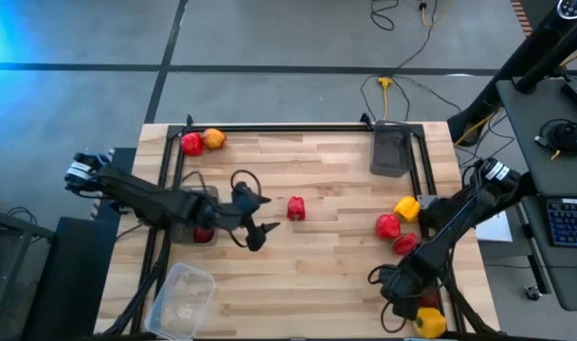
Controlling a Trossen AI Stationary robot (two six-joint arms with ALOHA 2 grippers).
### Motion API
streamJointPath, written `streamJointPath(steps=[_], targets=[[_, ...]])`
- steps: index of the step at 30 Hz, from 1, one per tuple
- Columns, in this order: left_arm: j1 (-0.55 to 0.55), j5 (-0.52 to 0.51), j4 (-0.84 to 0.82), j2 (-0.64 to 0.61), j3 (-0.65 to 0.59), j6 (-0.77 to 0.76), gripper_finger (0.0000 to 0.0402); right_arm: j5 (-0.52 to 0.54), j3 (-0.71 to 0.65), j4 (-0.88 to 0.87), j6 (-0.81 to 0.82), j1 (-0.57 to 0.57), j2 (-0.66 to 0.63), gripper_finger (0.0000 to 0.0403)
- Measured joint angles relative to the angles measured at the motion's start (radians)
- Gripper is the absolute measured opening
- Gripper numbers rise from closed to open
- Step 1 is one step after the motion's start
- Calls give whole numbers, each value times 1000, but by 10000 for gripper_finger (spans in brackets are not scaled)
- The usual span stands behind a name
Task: Sort produce into baskets
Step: Put the red apple into the left black transparent bin
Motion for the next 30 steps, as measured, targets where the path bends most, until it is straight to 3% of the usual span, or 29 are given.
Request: streamJointPath(steps=[7, 17, 20, 23, 30], targets=[[-16, 27, 2, 71, 0, -24, 357, 2, -1, -50, 23, -3, -10, 336], [-17, 26, 7, 88, 0, -24, 357, -1, 63, -99, 79, -88, -12, 303], [-17, 26, 7, 88, 0, -24, 357, -57, 54, -126, 138, -87, -12, 298], [-17, 26, 7, 88, 0, -27, 357, -113, 41, -133, 188, -84, -12, 311], [-26, 25, 8, 87, 0, -42, 357, -128, 41, -151, 212, -86, -13, 353]])
